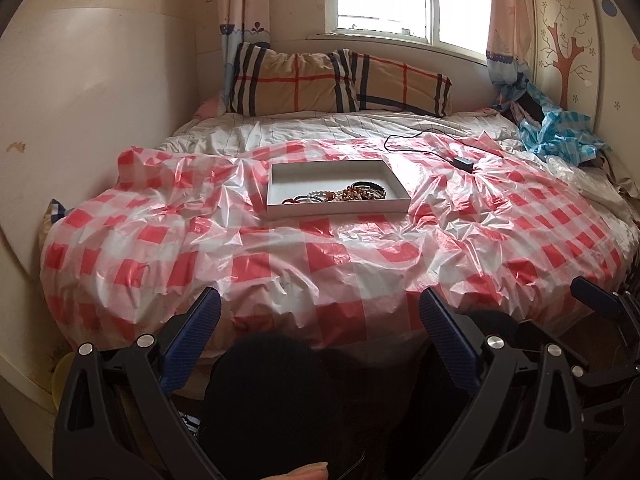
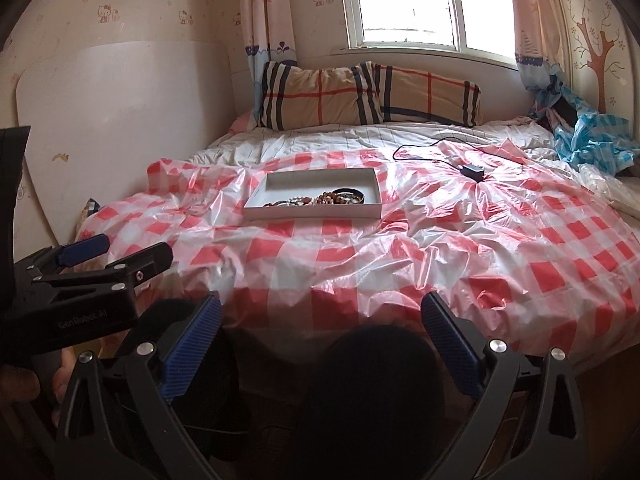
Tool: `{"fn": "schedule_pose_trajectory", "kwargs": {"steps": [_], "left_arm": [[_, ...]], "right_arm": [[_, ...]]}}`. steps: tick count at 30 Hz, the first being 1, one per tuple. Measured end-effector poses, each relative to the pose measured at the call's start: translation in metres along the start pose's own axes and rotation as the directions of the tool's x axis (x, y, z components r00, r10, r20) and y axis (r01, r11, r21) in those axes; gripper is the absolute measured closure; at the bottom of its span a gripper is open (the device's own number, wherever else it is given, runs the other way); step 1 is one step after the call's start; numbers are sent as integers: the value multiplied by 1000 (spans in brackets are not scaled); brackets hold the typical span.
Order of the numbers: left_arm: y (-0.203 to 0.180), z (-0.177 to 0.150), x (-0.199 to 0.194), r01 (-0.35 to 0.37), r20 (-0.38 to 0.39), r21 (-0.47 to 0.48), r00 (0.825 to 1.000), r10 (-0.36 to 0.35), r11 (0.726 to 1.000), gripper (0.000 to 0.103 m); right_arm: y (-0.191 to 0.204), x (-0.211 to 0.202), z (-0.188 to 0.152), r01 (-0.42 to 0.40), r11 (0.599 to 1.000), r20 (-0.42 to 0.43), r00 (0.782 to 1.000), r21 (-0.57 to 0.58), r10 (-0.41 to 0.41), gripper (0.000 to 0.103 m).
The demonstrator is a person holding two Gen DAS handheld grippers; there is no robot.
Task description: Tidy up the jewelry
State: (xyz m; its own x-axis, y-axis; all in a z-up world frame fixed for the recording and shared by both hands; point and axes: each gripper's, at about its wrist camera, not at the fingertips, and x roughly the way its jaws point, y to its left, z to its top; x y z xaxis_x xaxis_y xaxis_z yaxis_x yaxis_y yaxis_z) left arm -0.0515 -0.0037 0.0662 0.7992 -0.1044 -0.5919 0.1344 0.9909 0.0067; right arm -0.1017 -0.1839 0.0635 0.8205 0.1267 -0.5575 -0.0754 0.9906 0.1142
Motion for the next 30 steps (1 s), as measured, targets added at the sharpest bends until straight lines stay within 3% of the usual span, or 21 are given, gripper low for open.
{"fn": "schedule_pose_trajectory", "kwargs": {"steps": [16,30], "left_arm": [[0,-1,5,-10,-8,-15,1000,10,1000,8],[-3,-11,25,11,-38,-18,999,-11,1000,8]], "right_arm": [[5,10,-14,2,1000,-25,1000,-6,-2,7],[-2,32,-22,61,998,-99,993,15,-59,7]]}}
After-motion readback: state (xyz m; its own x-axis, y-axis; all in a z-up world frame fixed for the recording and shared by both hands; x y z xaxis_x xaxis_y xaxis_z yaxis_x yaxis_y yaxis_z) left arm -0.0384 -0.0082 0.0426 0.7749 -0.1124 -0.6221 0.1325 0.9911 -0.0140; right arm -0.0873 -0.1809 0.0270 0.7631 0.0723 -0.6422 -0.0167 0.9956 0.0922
